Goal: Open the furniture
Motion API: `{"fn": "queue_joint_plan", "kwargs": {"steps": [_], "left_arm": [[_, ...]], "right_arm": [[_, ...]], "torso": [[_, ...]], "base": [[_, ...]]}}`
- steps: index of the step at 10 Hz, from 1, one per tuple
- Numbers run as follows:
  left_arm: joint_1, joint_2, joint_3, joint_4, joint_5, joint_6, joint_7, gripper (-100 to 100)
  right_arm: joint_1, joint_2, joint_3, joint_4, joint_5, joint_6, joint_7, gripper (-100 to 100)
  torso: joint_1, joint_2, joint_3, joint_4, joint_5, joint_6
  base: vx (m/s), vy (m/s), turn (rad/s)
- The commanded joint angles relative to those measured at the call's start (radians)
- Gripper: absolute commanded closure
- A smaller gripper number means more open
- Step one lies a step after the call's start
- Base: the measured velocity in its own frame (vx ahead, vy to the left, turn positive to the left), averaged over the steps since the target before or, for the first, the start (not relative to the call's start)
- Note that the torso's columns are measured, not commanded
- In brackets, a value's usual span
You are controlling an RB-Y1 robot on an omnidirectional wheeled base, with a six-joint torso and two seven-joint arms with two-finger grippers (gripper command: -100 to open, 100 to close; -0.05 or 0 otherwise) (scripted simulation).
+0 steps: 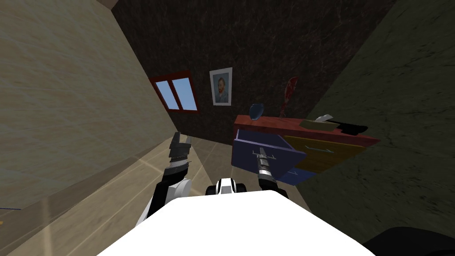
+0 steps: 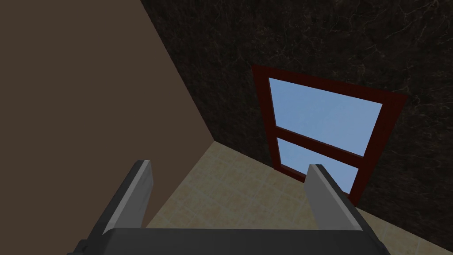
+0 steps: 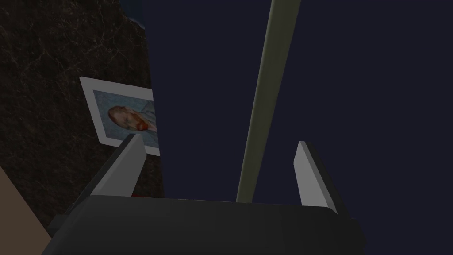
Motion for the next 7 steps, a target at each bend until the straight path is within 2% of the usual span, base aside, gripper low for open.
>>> {"fn": "queue_joint_plan", "kwargs": {"steps": [1,5,6,7], "left_arm": [[0.000,0.000,0.000,0.000,0.000,0.000,0.000,0],[0.000,0.000,0.000,0.000,0.000,0.000,0.000,0],[0.000,0.000,0.000,0.000,0.000,0.000,0.000,0],[0.000,0.000,0.000,0.000,0.000,0.000,0.000,0]], "right_arm": [[0.044,-0.004,-0.010,-0.074,-0.019,0.044,0.018,-100],[0.117,-0.009,-0.022,-0.188,-0.047,0.111,0.046,-100],[0.114,-0.003,-0.019,-0.170,-0.046,0.107,0.046,-100],[0.116,-0.003,-0.021,-0.172,-0.048,0.113,0.049,0]], "torso": [[0.000,0.002,0.001,0.000,0.000,0.000],[0.000,0.004,0.002,0.002,0.001,0.000],[0.003,0.006,0.002,0.005,0.003,0.000],[0.004,0.007,0.004,0.004,0.002,-0.001]], "base": [[0.051,0.024,-0.049],[0.040,0.026,-0.047],[0.021,0.007,-0.018],[0.006,-0.003,-0.003]]}}
